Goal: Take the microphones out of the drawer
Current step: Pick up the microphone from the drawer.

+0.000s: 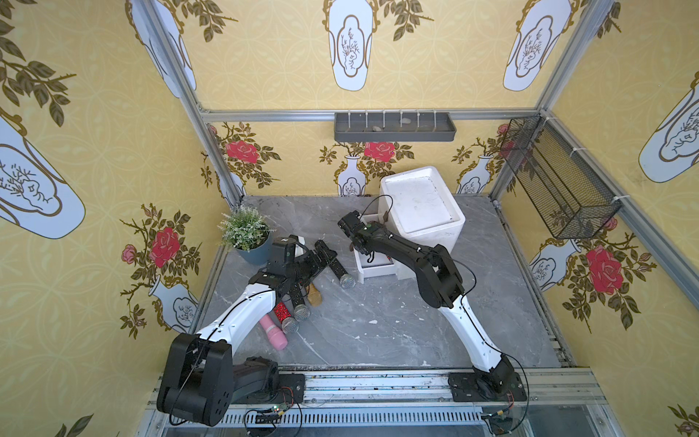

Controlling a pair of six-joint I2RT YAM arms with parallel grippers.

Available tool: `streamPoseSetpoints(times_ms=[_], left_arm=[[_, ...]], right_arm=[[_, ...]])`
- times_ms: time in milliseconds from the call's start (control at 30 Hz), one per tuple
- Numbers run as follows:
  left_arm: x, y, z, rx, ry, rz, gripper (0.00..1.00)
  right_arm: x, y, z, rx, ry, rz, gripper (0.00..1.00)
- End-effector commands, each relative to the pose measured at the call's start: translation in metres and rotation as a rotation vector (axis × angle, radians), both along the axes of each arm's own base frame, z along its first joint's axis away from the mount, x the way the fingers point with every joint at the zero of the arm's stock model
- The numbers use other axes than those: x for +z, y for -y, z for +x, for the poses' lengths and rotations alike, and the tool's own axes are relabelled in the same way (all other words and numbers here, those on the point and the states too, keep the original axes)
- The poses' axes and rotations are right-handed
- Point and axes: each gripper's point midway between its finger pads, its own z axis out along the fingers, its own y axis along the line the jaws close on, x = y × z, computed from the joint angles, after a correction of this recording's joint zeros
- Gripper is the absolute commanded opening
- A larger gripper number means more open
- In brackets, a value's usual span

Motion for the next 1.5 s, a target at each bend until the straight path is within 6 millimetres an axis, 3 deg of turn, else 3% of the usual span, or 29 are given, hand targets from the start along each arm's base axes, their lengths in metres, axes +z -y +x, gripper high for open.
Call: streamPoseSetpoints(times_ms=[0,433,833,1067,1467], left_arm=[[0.0,-0.001,0.002,0.008,0.015,0.002,1.0],[-0.001,-0.002,0.0,0.011,0.015,0.004,1.0],[0.0,-0.004,-0.003,0.018,0.024,0.004,1.0],[0.001,-0.005,-0.004,0.022,0.026,0.0,1.0],[0.002,-0.005,-0.005,0.025,0.03,0.0,1.0]], right_arm=[[-0.006,0.006,-0.001,0.028,-0.001,-0.104,0.58],[-0.013,-0.004,-0.011,0.038,-0.059,-0.018,0.57],[-0.015,-0.011,-0.021,0.023,-0.131,0.087,0.47],[-0.013,-0.024,-0.029,0.034,-0.199,0.202,0.48],[-0.022,-0.021,-0.032,0.005,-0.249,0.261,0.48]])
